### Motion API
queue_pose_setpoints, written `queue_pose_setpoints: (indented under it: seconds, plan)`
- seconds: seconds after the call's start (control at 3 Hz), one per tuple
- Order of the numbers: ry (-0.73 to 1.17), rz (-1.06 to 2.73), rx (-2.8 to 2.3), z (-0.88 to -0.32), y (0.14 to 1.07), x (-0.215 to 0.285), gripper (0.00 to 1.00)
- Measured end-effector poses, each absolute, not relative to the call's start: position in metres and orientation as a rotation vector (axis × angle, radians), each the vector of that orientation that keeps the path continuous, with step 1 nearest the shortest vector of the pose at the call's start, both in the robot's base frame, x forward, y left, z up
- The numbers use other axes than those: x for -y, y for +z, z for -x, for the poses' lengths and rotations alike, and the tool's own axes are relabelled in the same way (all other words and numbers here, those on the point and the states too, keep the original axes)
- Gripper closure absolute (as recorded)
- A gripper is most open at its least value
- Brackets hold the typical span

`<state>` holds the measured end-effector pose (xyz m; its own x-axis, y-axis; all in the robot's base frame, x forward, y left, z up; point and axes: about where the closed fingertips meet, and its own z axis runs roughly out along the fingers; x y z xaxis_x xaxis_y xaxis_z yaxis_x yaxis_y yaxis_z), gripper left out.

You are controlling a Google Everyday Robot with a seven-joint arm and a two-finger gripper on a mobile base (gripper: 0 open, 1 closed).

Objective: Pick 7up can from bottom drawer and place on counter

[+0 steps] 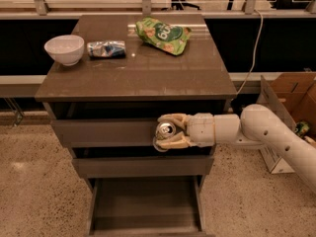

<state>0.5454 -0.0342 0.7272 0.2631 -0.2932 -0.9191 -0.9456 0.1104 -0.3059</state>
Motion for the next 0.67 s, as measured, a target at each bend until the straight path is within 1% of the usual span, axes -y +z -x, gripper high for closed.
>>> queue_pose_setpoints:
  seconds: [0.33, 0.67]
  plan:
    - [0.757, 1.447, -1.261, -0.546, 0.754, 0.036, 1.00]
    - [0.817, 1.526, -1.295, -0.542, 0.828, 0.045, 1.00]
